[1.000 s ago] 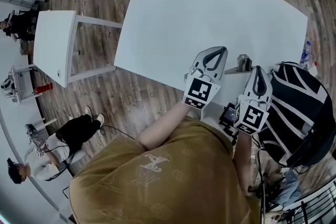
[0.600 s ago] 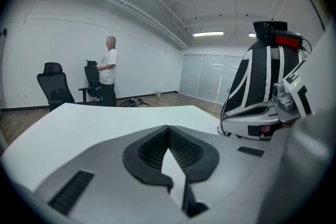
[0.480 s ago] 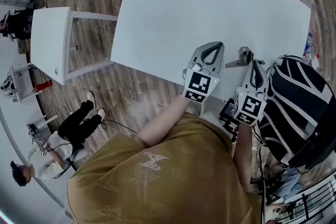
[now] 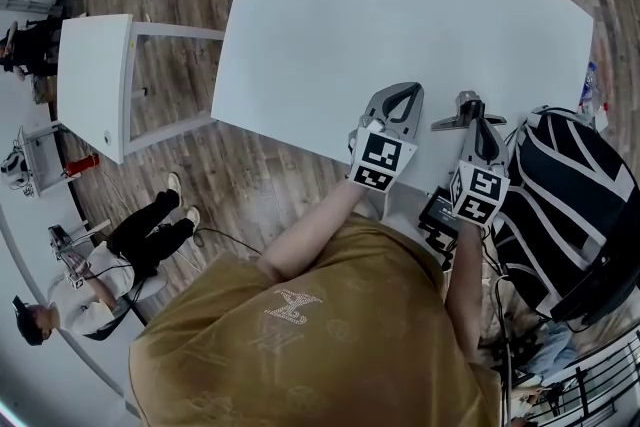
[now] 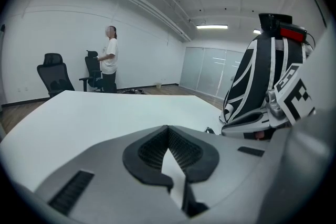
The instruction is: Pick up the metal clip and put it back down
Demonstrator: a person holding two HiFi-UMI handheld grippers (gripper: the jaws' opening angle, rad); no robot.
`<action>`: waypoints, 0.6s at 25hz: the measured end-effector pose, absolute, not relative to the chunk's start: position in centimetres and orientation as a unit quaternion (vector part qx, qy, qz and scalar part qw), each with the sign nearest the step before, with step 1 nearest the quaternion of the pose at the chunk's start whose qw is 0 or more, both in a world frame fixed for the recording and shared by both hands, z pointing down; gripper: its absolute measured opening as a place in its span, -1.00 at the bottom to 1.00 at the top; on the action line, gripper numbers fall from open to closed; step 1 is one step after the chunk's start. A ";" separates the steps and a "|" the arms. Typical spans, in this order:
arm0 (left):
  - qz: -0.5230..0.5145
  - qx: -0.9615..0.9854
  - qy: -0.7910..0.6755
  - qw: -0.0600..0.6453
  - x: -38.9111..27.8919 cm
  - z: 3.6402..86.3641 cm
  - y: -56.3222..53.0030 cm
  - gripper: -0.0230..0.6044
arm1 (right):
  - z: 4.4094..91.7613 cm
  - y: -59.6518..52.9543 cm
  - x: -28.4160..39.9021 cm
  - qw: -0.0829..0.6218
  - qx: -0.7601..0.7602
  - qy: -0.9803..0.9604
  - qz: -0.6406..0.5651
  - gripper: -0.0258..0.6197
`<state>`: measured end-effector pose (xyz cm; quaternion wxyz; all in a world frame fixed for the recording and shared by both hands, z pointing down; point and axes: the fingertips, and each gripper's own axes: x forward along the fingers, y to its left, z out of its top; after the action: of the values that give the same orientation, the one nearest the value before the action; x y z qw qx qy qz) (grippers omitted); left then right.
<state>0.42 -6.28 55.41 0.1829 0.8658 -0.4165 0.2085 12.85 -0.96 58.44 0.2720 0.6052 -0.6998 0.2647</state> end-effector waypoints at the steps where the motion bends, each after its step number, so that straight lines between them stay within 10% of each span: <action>1: 0.212 0.865 -0.416 0.186 0.4 55.7 -6.2 -0.91 | 58.6 -1.0 12.8 0.273 0.604 -0.700 0.267 -0.89; 15: 0.241 0.880 -0.337 0.231 2.5 58.3 -4.7 -0.90 | 60.3 -1.3 12.3 0.292 0.574 -0.708 0.288 -0.25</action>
<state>2.52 -4.71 58.35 0.2309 0.8805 -0.3366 0.2411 12.26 -1.33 60.34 0.2919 0.5744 -0.7083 0.2883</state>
